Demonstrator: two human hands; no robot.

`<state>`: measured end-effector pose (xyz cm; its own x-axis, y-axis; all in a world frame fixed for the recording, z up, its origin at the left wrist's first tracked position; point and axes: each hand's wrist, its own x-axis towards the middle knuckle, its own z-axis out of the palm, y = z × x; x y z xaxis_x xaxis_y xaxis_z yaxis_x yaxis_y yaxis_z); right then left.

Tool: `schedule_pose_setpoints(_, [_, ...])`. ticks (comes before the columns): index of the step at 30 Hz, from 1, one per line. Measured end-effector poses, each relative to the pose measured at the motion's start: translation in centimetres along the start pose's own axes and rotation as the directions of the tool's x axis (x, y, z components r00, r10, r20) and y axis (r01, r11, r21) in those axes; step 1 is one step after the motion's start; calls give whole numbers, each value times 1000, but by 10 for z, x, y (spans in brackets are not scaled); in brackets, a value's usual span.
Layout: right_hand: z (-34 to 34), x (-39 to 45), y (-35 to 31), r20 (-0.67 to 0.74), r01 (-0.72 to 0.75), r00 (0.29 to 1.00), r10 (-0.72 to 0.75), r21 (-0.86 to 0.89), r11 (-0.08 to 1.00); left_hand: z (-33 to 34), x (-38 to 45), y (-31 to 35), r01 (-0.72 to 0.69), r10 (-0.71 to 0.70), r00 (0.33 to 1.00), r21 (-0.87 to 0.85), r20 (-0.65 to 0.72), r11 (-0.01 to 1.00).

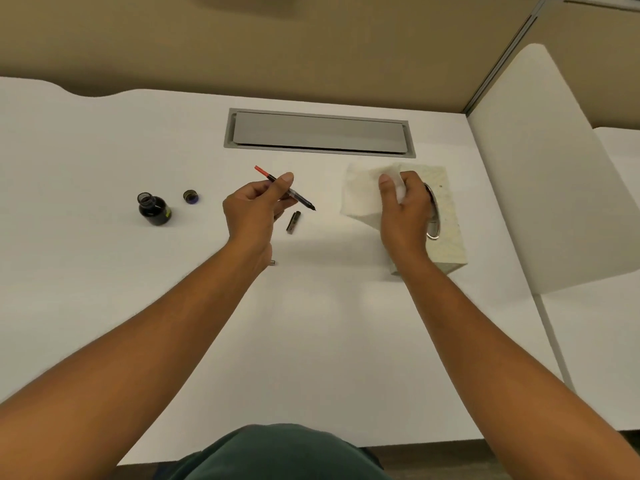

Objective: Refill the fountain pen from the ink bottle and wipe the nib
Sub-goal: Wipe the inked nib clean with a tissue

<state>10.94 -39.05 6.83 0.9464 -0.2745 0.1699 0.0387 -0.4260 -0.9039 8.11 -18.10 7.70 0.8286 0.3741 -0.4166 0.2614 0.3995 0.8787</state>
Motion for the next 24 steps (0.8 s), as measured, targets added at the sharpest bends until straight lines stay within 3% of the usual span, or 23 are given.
schedule_pose_setpoints(2, [16, -12, -1, 123, -153, 982, 142, 83, 985, -5, -1, 5, -29, 28, 1000, 11, 12, 1000])
schedule_pose_setpoints(5, [37, -27, -3, 353, -410, 875, 331, 178, 895, -13, -2, 10, -76, 75, 997, 32, 16, 997])
schedule_pose_setpoints(9, [52, -43, -14, 586, -600, 733, 344, 319, 734, -28, -1, 14, -138, 137, 990, 68, 26, 988])
schedule_pose_setpoints(15, [60, -56, -28, 742, -718, 620, 256, 404, 566, -50, -1, 13, -144, 148, 988, 106, -34, 984])
schedule_pose_setpoints(20, [69, -61, -29, 790, -818, 540, 291, 412, 400, -58, -2, 14, -155, 161, 985, 94, -58, 983])
schedule_pose_setpoints(24, [76, -62, -27, 796, -771, 552, 247, 376, 514, -58, 0, 13, -171, 179, 982, 121, -56, 978])
